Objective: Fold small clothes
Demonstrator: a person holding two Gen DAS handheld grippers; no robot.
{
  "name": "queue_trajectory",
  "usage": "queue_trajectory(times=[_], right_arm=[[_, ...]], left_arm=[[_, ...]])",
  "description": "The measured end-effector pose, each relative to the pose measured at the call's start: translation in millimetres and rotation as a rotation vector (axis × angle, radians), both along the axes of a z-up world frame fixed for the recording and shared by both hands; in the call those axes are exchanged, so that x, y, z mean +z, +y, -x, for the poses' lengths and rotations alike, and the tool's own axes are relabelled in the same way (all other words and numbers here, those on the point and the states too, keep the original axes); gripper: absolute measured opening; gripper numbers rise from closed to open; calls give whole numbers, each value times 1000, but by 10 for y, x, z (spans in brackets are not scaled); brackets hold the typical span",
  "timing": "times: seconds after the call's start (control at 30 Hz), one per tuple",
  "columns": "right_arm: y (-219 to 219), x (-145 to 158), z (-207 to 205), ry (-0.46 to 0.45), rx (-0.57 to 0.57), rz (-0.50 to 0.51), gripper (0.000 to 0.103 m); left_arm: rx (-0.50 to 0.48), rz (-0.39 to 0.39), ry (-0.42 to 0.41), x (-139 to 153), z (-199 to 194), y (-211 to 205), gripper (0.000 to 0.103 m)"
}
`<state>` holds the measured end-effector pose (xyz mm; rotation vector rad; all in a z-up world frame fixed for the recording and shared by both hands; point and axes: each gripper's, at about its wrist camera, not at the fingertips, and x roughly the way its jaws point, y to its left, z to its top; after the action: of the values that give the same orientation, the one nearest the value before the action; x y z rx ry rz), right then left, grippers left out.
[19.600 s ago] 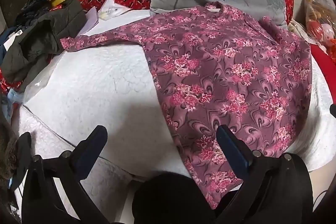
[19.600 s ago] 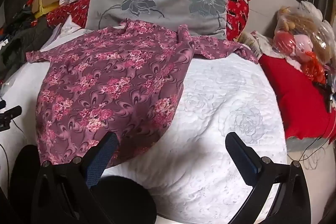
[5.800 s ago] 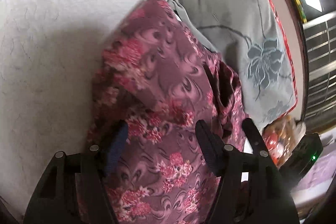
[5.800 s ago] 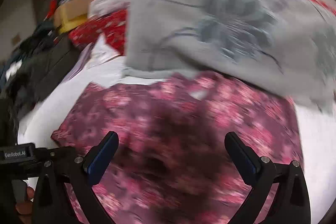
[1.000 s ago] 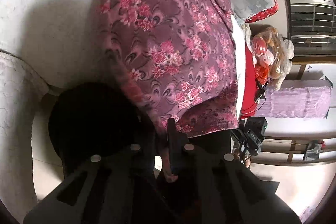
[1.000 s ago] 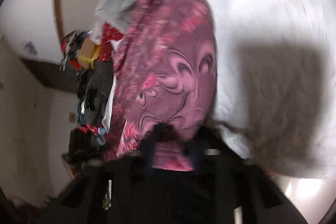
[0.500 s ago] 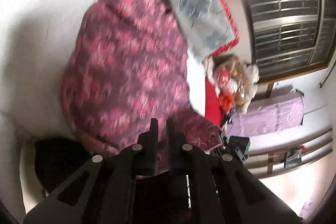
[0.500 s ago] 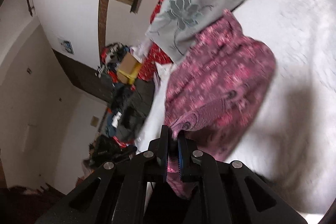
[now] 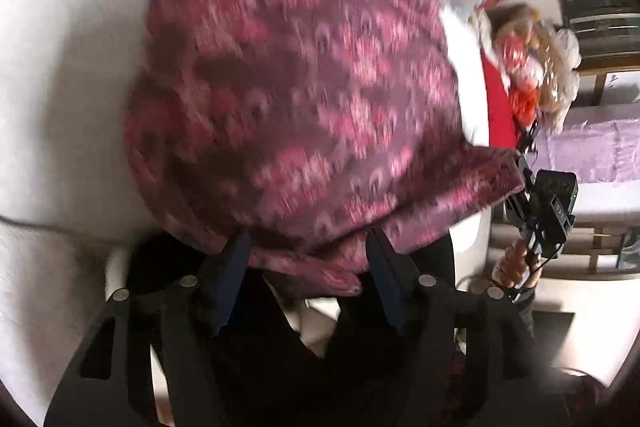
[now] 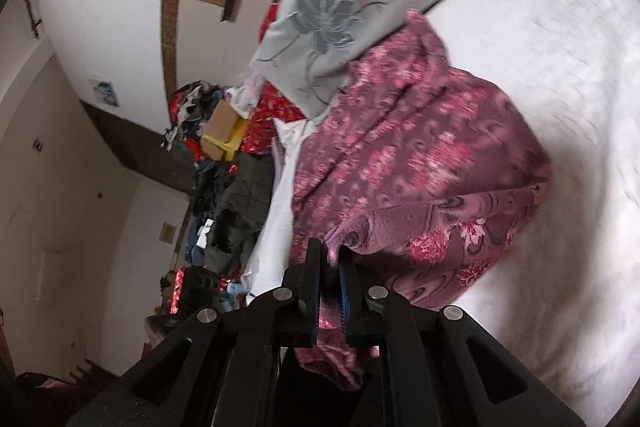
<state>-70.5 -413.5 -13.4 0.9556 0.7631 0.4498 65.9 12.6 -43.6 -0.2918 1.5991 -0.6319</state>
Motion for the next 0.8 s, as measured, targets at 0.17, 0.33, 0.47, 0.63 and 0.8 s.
queue_trajectory(times=[0.17, 0.33, 0.47, 0.63, 0.8], right_arm=[[-45, -28, 164, -5, -13, -12, 10], [-36, -24, 215, -12, -9, -26, 11], [-3, 25, 288, -19, 1, -7, 11], [13, 37, 341, -25, 7, -6, 12], [13, 11, 326, -22, 9, -25, 12]], left_arm=[[-4, -110, 84, -162, 160, -82, 62], [72, -131, 174, -378, 245, -85, 62], [98, -92, 206, -294, 359, -92, 62], [66, -115, 205, -169, 578, -110, 66], [138, -126, 205, -328, 503, -69, 66]])
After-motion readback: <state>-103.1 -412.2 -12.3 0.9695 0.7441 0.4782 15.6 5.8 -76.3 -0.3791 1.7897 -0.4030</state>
